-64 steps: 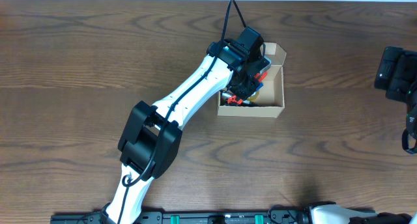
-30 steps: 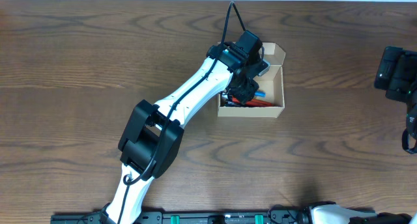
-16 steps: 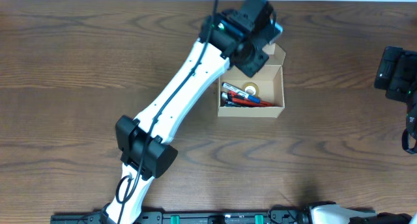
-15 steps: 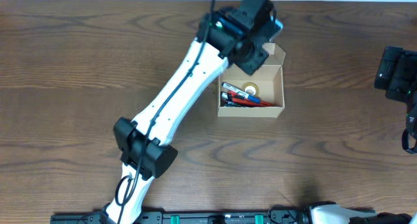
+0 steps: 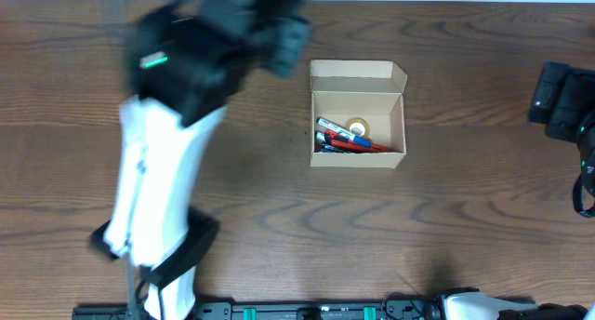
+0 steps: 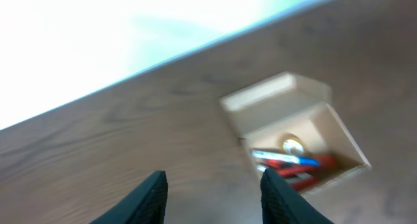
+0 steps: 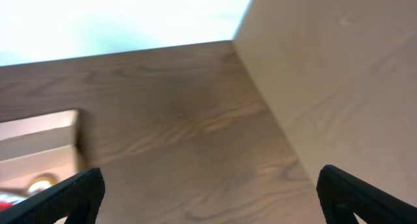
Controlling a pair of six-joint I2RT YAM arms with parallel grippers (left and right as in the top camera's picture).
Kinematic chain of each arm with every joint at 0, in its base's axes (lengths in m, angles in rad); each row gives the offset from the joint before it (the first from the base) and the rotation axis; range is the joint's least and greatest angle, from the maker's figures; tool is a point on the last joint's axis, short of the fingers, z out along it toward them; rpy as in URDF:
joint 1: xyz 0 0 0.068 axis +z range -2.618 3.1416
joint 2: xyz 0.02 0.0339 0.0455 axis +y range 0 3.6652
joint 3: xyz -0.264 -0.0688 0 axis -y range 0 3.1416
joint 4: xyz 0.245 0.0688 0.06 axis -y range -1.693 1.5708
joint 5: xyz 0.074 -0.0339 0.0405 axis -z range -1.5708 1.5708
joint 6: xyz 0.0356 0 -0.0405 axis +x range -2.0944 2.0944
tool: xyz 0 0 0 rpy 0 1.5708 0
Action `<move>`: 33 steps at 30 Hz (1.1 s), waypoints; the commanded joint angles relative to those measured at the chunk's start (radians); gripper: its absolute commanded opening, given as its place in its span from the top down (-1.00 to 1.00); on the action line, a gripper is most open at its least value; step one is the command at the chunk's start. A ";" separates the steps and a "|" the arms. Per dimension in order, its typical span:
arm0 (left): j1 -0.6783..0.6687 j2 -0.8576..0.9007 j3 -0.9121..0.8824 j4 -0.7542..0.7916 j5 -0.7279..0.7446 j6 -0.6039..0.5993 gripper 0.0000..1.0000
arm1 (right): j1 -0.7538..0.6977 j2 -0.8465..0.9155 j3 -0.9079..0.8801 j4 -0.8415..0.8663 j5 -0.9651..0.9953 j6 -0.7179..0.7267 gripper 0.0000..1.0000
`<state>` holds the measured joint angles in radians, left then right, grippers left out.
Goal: Pack container
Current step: 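Withdraw the left arm and raise both arms beside the box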
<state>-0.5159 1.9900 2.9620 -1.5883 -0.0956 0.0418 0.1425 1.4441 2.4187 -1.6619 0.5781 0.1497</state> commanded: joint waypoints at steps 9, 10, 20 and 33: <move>0.244 -0.256 0.024 -0.024 -0.088 -0.086 0.01 | -0.006 0.003 0.001 0.087 -0.296 0.014 -0.98; 0.256 -0.257 0.023 -0.027 -0.088 -0.097 0.02 | -0.006 0.003 0.001 0.107 -0.317 0.014 -0.98; 0.304 -0.196 -0.175 -0.020 -0.143 -0.145 0.47 | -0.006 0.104 -0.010 0.142 -0.385 0.001 -0.99; 0.366 0.100 -0.318 -0.021 0.246 -0.180 0.88 | -0.065 0.412 -0.127 0.063 -0.388 0.037 0.45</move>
<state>-0.1574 2.0556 2.6408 -1.5970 -0.0002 -0.1310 0.1131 1.8416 2.2906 -1.5917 0.1890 0.1574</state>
